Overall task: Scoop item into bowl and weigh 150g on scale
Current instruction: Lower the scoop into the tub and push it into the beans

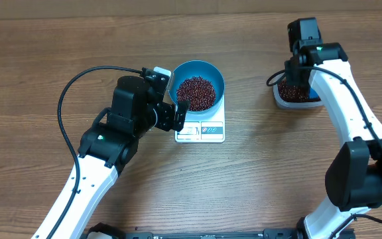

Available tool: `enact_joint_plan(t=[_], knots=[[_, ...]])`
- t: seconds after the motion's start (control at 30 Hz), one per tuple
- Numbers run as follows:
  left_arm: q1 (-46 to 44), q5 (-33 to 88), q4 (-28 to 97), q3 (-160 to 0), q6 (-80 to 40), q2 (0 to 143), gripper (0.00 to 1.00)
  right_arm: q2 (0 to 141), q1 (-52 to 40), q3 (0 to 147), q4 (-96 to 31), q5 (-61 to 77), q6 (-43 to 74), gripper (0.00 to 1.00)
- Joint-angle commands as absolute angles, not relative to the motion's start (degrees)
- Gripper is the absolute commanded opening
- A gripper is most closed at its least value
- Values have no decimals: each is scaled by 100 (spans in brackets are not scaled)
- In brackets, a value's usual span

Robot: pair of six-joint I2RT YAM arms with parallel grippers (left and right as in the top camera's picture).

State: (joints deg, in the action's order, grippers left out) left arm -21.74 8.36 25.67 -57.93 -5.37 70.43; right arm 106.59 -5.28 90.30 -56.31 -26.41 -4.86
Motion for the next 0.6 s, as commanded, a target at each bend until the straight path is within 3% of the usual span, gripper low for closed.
enact_joint_plan(t=[0.0, 0.57], knots=[[-2178, 880, 2543, -5931, -360, 7061, 100, 10698, -513, 8836, -5527, -2692, -613, 4], [-2178, 880, 2545, -5931, -362, 7061, 100, 10750, -523, 8093, -4803, -2215, -611, 4]])
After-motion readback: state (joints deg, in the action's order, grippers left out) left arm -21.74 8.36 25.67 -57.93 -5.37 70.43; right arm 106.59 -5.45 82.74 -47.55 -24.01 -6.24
